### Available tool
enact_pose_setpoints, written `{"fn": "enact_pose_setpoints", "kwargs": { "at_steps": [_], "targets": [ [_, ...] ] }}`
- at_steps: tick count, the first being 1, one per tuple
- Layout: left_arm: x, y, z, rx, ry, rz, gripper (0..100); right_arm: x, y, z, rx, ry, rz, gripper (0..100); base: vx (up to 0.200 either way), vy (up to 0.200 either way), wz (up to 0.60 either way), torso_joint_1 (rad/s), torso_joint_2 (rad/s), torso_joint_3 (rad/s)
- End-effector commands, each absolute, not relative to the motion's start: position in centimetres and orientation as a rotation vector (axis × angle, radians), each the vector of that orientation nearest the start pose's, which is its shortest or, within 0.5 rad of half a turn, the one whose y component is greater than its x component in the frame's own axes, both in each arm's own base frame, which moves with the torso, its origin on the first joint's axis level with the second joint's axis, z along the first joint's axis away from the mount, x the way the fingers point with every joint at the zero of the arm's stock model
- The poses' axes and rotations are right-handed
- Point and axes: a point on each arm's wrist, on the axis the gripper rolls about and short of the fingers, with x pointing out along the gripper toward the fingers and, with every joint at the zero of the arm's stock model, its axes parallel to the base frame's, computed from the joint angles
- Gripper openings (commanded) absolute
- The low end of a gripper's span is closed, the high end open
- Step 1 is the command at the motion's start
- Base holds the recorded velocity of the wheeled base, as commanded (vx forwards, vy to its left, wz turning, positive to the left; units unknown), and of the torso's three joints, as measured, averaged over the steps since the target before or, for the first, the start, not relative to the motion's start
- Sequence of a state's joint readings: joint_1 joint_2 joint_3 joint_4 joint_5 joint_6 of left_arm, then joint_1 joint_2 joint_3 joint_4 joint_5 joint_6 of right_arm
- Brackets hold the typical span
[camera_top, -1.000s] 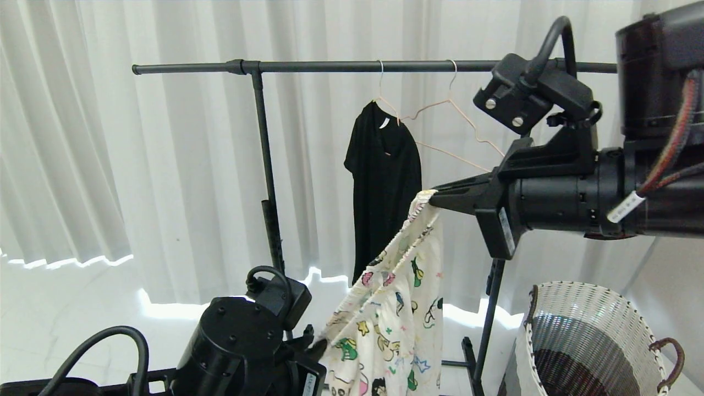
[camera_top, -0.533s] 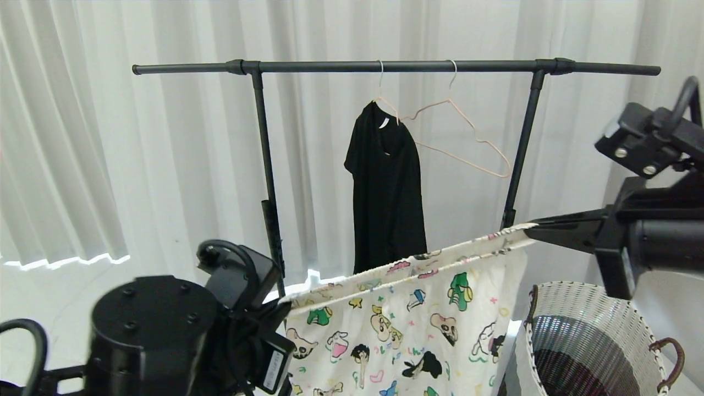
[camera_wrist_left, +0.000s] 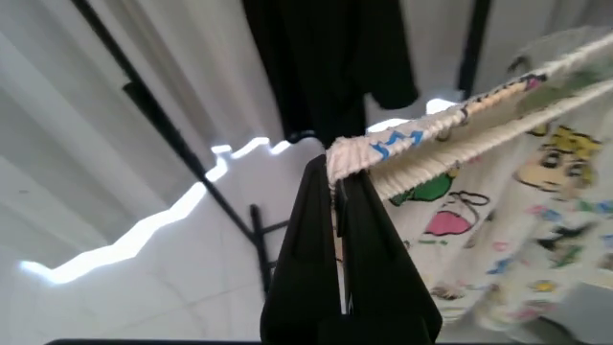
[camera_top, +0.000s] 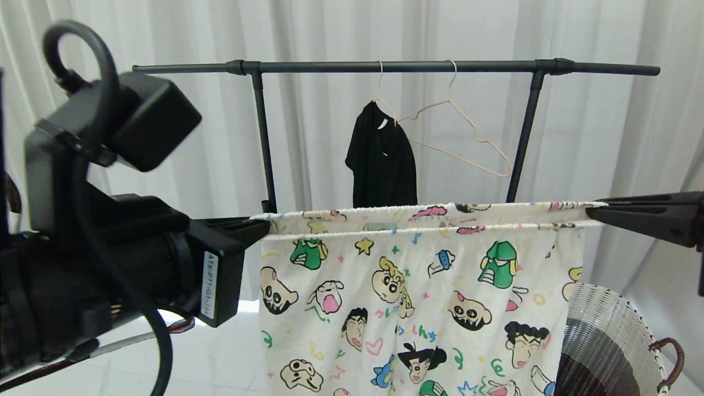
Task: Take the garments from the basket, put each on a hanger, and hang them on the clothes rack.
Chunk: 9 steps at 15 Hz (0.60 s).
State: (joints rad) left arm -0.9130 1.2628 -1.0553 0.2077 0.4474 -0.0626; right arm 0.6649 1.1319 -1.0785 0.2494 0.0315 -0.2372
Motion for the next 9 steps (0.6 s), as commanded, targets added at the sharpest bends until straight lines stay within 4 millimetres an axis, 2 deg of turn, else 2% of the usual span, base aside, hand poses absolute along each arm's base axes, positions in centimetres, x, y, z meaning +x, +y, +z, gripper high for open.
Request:
{"fn": "enact_pose_setpoints", "kwargs": {
  "at_steps": [1,5,7,9],
  "targets": [
    [10.9,-14.5,30.8,0.105,0.312,-0.537,0,11.7,9.3,31.9,-0.31,0.172,0.724,0,0.0,0.0,0.0,0.0,0.0,0.0],
    [11.0,-14.5,30.8,0.125,0.309,-0.538,0,11.6,9.4,33.0,-0.299,0.136,0.728,0,0.0,0.0,0.0,0.0,0.0,0.0],
    [11.5,-13.9,30.4,0.202,0.294,-0.513,0,11.5,9.4,33.5,-0.301,0.116,0.736,0,0.0,0.0,0.0,0.0,0.0,0.0],
    [11.6,-13.6,30.7,0.185,0.273,-0.5,0,12.0,9.8,33.9,-0.33,0.098,0.736,0,0.0,0.0,0.0,0.0,0.0,0.0]
  ]
}}
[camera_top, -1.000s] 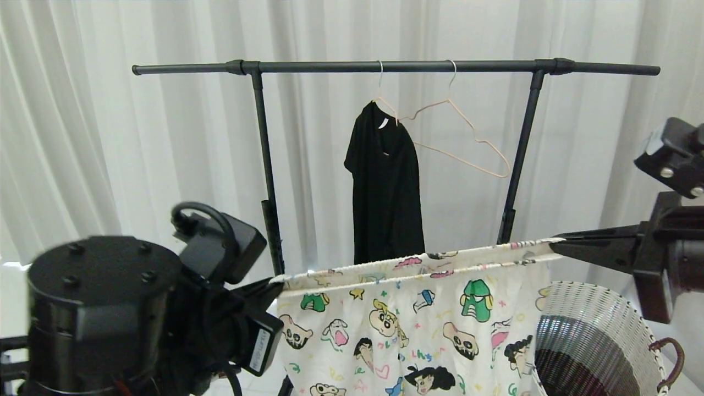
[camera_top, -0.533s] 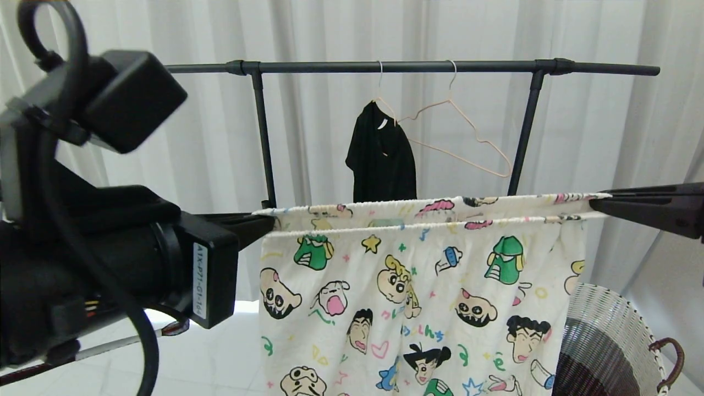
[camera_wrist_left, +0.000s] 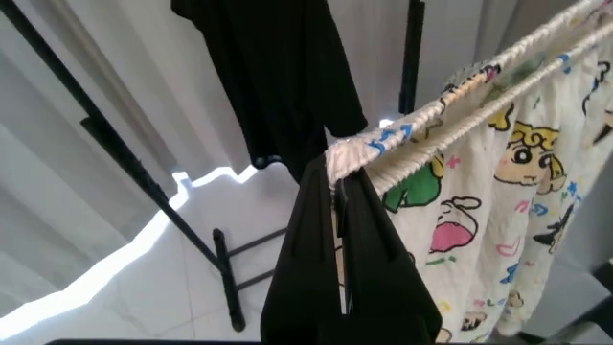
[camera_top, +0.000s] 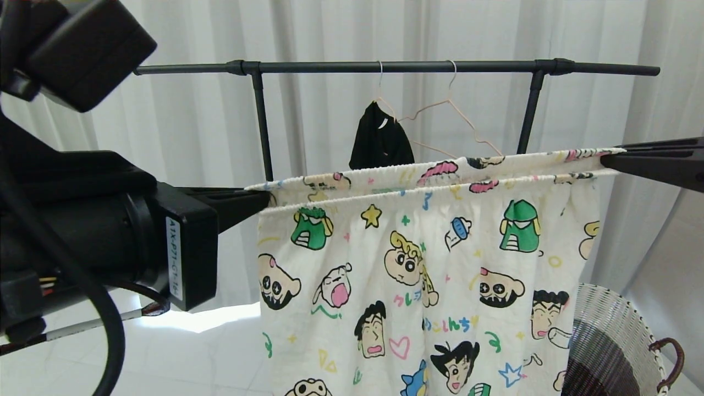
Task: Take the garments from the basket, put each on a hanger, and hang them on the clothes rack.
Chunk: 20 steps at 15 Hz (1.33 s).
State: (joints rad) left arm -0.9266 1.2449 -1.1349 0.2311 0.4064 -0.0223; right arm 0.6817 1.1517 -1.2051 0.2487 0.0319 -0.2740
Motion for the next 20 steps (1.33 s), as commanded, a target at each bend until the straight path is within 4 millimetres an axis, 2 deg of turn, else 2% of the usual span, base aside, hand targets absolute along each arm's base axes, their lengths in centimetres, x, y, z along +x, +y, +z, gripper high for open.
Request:
{"fn": "enact_pose_setpoints", "kwargs": {
  "at_steps": [1,8,10,12,16,20],
  "targets": [
    [12.2,-13.3,30.6,0.173,0.27,-0.469,0,12.2,10.0,34.1,-0.328,0.092,0.734,0,0.0,0.0,0.0,0.0,0.0,0.0],
    [13.0,-12.1,30.0,0.161,0.292,-0.484,0,12.5,9.8,33.5,-0.325,0.112,0.709,0,0.0,0.0,0.0,0.0,0.0,0.0],
    [13.2,-12.3,29.7,0.168,0.303,-0.484,0,11.8,8.9,32.7,-0.329,0.138,0.701,0,0.0,0.0,0.0,0.0,0.0,0.0],
    [13.5,-12.6,29.8,0.158,0.287,-0.484,0,11.0,8.5,32.4,-0.336,0.181,0.771,0,0.0,0.0,0.0,0.0,0.0,0.0],
    [15.8,-13.2,29.7,0.126,0.263,-0.472,0,9.6,8.0,31.9,-0.342,0.223,0.858,0,0.0,0.0,0.0,0.0,0.0,0.0],
    [17.2,-13.0,30.1,0.099,0.237,-0.459,0,8.7,7.7,31.9,-0.346,0.224,0.895,0,0.0,0.0,0.0,0.0,0.0,0.0]
  ]
}}
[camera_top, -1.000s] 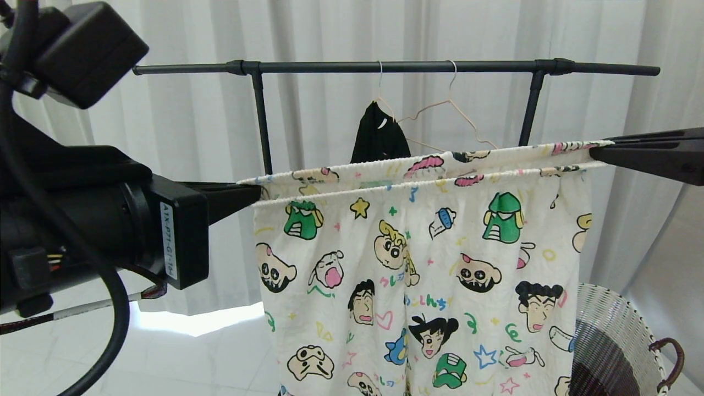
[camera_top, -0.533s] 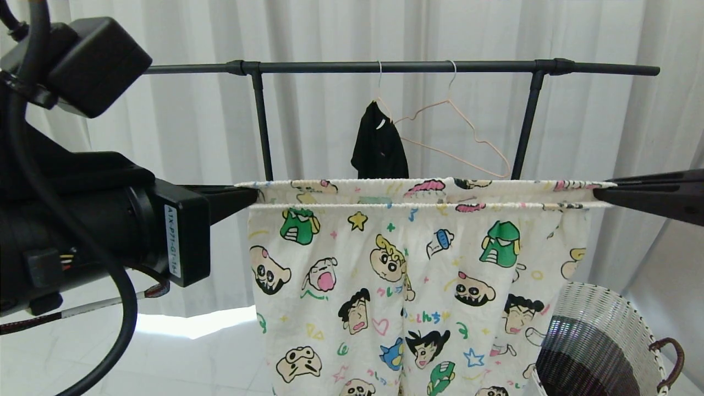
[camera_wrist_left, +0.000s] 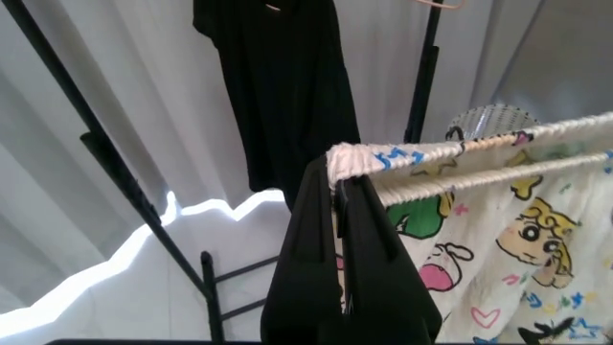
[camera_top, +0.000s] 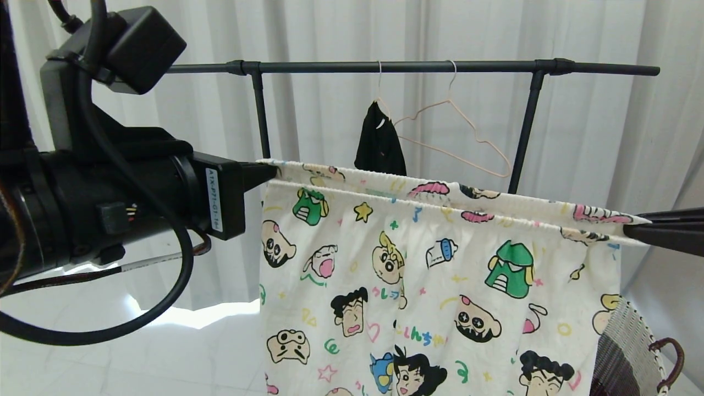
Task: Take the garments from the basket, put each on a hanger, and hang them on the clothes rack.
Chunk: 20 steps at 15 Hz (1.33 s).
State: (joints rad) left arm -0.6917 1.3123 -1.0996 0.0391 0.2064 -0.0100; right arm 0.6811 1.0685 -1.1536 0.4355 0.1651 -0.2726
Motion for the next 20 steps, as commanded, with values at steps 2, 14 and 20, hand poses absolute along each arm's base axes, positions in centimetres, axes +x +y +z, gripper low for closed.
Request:
{"fn": "enact_pose_setpoints", "kwargs": {
  "at_steps": [2,14,20],
  "targets": [
    [17.6,-12.9,30.5,0.089,0.221,-0.446,0,8.2,8.2,31.5,-0.356,0.226,0.956,0,0.0,0.0,0.0,0.0,0.0,0.0],
    [14.6,-12.4,30.1,0.091,0.207,-0.516,0,9.1,8.4,31.2,-0.35,0.218,0.899,0,0.0,0.0,0.0,0.0,0.0,0.0],
    [7.6,-9.9,25.5,0.334,0.166,-0.723,0,16.1,12.5,31.9,-0.295,0.03,0.803,0,0.0,0.0,0.0,0.0,0.0,0.0]
  ]
}}
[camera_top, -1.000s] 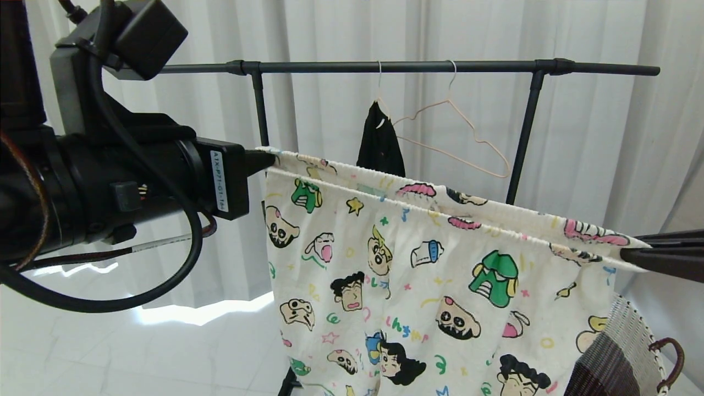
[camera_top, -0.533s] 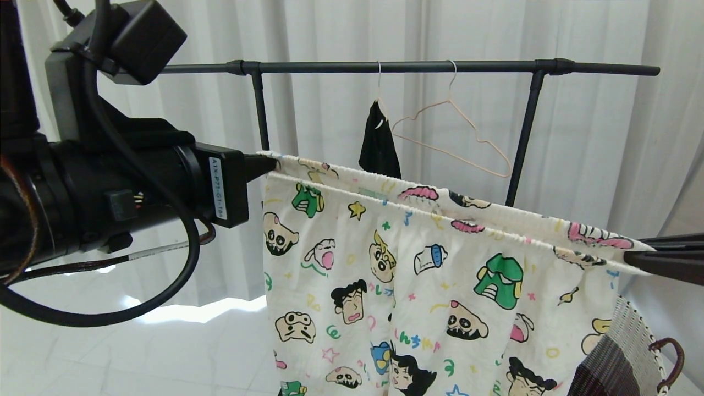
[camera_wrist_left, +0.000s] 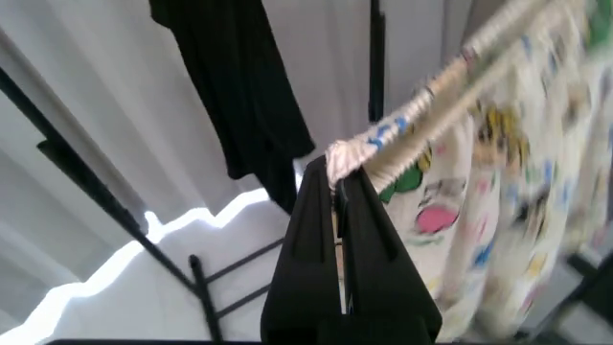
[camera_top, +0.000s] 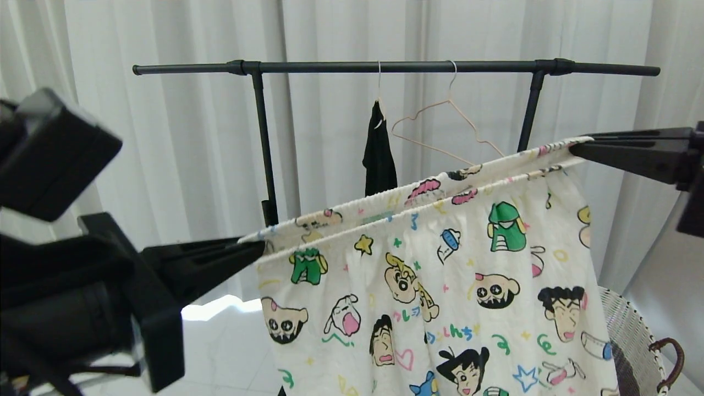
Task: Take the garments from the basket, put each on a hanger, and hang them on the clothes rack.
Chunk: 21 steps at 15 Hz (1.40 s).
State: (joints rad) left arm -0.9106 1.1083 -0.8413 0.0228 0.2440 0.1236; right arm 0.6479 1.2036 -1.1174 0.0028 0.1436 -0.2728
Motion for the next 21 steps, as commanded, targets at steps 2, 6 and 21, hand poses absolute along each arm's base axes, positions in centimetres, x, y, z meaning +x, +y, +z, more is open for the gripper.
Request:
{"fn": "enact_pose_setpoints", "kwargs": {
  "at_steps": [2,6,21],
  "targets": [
    [6.5,-9.7,25.0,0.401,0.131,-0.793,0,16.9,13.7,31.9,-0.289,0.001,0.821,0,0.0,0.0,0.0,0.0,0.0,0.0],
    [5.9,-10.2,25.7,0.393,0.098,-0.849,0,17.1,15.1,32.0,-0.29,-0.004,0.864,0,0.0,0.0,0.0,0.0,0.0,0.0],
    [11.3,-12.0,27.5,0.265,0.204,-0.578,0,10.1,9.5,31.6,-0.327,0.152,0.855,0,0.0,0.0,0.0,0.0,0.0,0.0]
  ]
}}
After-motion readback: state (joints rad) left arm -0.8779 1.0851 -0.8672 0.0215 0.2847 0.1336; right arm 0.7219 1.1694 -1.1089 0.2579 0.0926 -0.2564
